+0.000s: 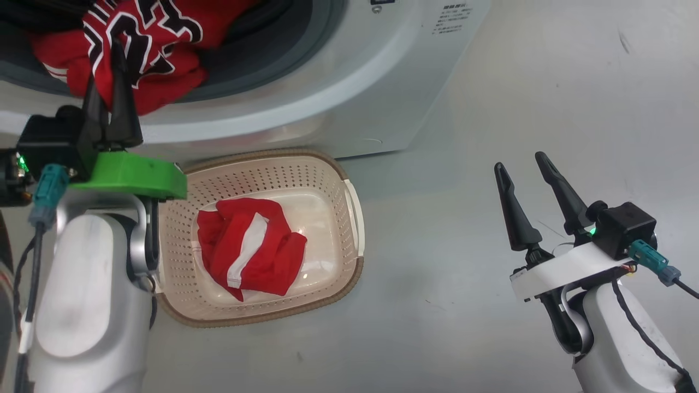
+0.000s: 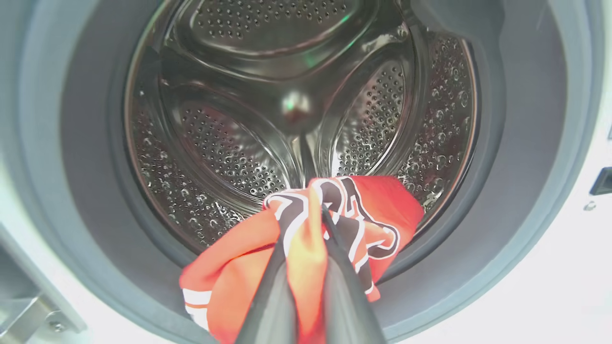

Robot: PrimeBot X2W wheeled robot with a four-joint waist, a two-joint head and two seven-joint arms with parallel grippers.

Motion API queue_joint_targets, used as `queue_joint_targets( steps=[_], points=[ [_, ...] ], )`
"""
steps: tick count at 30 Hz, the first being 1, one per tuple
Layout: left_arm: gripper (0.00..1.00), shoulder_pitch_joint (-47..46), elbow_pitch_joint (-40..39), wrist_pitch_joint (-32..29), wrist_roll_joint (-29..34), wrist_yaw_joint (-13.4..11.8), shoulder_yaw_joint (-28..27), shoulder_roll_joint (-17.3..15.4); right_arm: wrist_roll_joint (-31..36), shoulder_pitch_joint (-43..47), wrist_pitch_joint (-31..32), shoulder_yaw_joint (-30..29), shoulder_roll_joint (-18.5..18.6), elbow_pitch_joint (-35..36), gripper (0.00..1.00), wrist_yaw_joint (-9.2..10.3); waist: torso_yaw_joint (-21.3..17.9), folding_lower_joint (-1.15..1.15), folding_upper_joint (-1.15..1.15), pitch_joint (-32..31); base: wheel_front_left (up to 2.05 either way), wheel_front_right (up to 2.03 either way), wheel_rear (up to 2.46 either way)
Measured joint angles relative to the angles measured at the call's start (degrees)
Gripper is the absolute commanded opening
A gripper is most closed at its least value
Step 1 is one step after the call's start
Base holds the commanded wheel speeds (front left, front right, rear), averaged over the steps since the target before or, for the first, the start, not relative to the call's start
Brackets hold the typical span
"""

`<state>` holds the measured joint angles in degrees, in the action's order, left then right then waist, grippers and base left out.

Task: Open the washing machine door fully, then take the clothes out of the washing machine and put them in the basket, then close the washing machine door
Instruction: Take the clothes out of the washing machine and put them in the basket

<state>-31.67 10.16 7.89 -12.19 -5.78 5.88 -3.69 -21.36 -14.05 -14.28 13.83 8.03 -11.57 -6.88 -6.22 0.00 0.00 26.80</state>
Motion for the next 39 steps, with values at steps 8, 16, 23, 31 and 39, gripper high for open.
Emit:
queue_joint_targets(
  steps=[8,16,23,31,39],
  points=[
    [0.0,6.5,-4.2,2.9,-0.5,-0.2,0.8,0.6,0.2,2.8,0.0,0.2,0.0,-0.5,1.0,0.54,2.2,0.0,0.0,-4.4,0.0,0.0,0.0],
    [0.0,12.0,-9.8,3.2,-0.9,-0.5,1.5,0.8,0.3,4.9,0.0,0.4,0.1,0.2,1.0,1.09,4.3,0.0,0.0,-8.1,0.0,0.0,0.0],
    [0.0,18.2,-11.3,0.4,-2.4,-0.5,2.2,0.8,0.4,5.2,0.4,1.4,0.1,2.1,1.0,1.08,5.2,0.0,0.0,-8.2,0.0,0.0,0.0],
    [0.0,22.4,-8.5,-1.9,-5.4,-0.5,4.0,1.0,0.4,5.2,1.0,1.5,0.3,3.2,1.0,1.08,5.1,0.0,0.0,-7.0,0.0,0.0,0.0],
    [0.0,23.2,-5.7,-2.8,-7.4,-0.6,3.8,1.1,0.4,5.1,1.5,1.9,0.3,4.5,1.0,1.08,4.3,0.0,0.0,-5.4,0.0,0.0,0.0]
  ],
)
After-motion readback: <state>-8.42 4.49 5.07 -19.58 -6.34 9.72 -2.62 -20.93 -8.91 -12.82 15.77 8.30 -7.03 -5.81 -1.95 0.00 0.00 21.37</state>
